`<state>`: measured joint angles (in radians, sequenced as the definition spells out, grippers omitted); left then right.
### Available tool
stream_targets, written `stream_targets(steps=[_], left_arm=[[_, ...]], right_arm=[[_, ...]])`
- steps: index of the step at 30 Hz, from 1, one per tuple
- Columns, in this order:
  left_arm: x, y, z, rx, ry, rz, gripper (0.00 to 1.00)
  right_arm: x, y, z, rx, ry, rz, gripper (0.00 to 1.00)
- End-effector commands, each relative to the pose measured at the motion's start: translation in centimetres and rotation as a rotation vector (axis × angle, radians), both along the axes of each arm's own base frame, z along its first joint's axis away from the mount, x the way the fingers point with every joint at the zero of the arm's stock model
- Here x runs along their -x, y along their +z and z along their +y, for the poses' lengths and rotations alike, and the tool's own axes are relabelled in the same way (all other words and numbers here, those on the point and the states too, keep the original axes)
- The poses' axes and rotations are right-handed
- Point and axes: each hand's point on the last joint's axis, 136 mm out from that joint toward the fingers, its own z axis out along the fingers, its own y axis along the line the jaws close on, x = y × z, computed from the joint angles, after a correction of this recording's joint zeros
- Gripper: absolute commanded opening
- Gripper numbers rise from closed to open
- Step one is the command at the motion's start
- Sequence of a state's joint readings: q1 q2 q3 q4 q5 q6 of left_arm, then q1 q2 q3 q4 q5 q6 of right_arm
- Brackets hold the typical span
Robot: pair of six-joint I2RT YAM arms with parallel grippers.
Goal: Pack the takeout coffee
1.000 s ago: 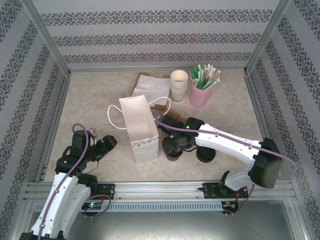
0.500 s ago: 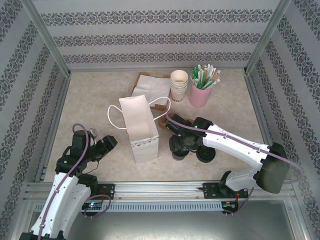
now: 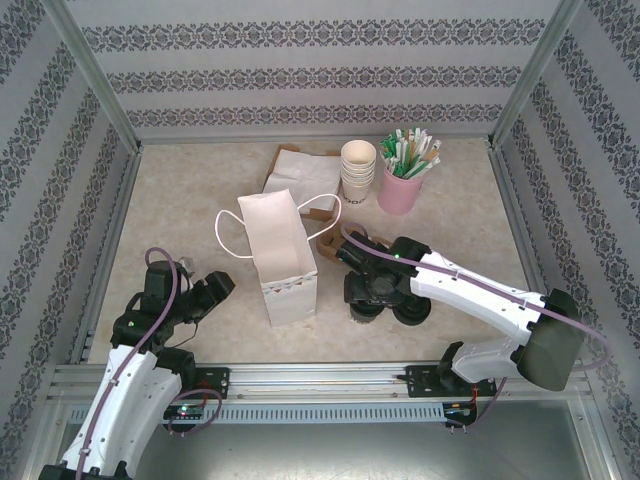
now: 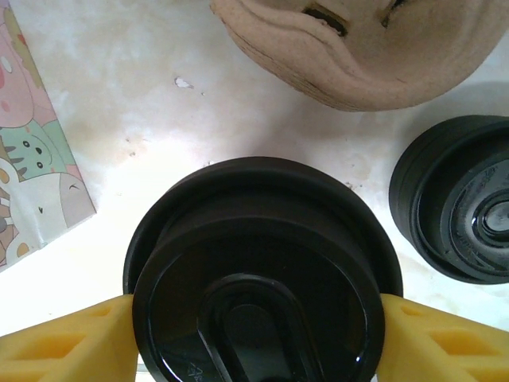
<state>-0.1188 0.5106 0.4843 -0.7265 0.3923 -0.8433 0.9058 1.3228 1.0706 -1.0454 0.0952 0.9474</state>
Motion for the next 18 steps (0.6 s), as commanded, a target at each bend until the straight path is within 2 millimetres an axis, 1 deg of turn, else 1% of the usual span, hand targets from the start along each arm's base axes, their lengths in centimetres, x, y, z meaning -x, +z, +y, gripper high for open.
stream_targets(steps=[1,6,10,14,18], left_arm=[[0.4,-0.3,-0.3,0.01,-0.011,0.014,0.75],[0.3,-0.2,-0.3,0.009,-0.011,0.012,0.75],[0.3,0.0,-0.3,0.008,-0.011,0.009,0.75],[0.3,0.1,-0.3,0.006,-0.012,0.006,0.75],[0.1,0.2,-0.3,0.003,-0.013,-0.001,0.75]], right_arm=[[0.3,0.5,-1.0,0.044,-0.011,-0.004,0.74],[0.2,1.1,-0.8,0.028,0.005,-0.019,0.82],[0.0,1.7,-0.6,0.009,0.012,-0.034,0.87],[-0.3,2.6,-0.3,-0.009,0.043,-0.06,0.88],[-0.7,3.8,-0.1,-0.018,0.13,-0.112,0.89]])
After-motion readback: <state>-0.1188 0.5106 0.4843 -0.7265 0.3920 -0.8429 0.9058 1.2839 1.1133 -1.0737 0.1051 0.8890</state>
